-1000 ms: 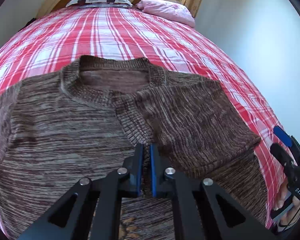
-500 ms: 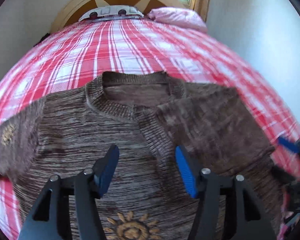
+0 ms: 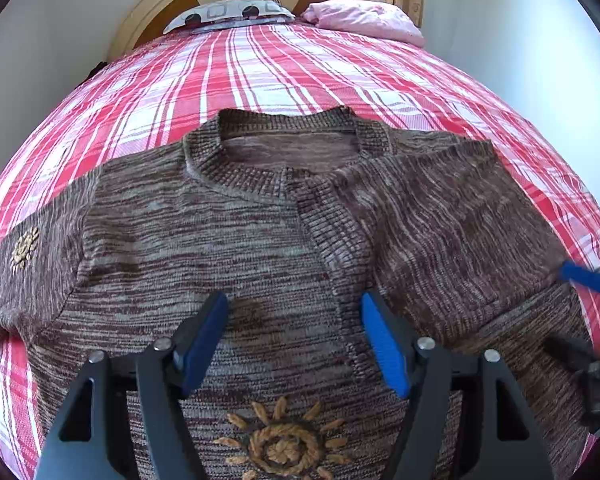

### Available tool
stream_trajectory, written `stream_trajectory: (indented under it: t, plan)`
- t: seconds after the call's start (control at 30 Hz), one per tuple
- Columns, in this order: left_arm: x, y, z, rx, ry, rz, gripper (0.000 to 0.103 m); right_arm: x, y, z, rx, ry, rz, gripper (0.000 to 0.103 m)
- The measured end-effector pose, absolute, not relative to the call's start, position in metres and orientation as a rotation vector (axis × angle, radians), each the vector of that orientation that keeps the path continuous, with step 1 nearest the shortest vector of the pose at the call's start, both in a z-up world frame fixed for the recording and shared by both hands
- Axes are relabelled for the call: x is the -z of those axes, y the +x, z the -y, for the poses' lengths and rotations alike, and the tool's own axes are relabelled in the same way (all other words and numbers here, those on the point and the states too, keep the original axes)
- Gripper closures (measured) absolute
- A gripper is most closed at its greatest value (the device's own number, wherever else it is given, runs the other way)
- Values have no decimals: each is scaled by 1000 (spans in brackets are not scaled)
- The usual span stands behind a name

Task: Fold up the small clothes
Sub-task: 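Open the left gripper and lift it off the sweater, then grasp the other sleeve cuff with the left gripper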

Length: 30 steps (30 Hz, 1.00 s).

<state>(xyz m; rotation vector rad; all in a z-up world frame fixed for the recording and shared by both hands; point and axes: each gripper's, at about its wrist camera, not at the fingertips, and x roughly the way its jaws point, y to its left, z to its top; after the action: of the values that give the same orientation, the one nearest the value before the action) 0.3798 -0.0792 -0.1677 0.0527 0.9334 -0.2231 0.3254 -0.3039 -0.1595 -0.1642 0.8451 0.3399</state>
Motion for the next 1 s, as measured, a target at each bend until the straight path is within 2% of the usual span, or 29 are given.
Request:
stream_trajectory:
  t: [0.07, 0.43, 0.73, 1.0]
  plan:
    - [168, 380, 79, 225, 48, -936, 27, 170, 331, 305, -343, -160, -898, 27]
    - [166, 368, 47, 175, 18, -953, 22, 164, 315, 310, -332, -132, -830, 27]
    - [153, 354, -36, 42, -68, -910, 22, 152, 301, 312, -319, -141, -739, 27]
    - [143, 329, -154, -155, -245, -889, 22, 150, 298, 311, -288, -157, -721, 27]
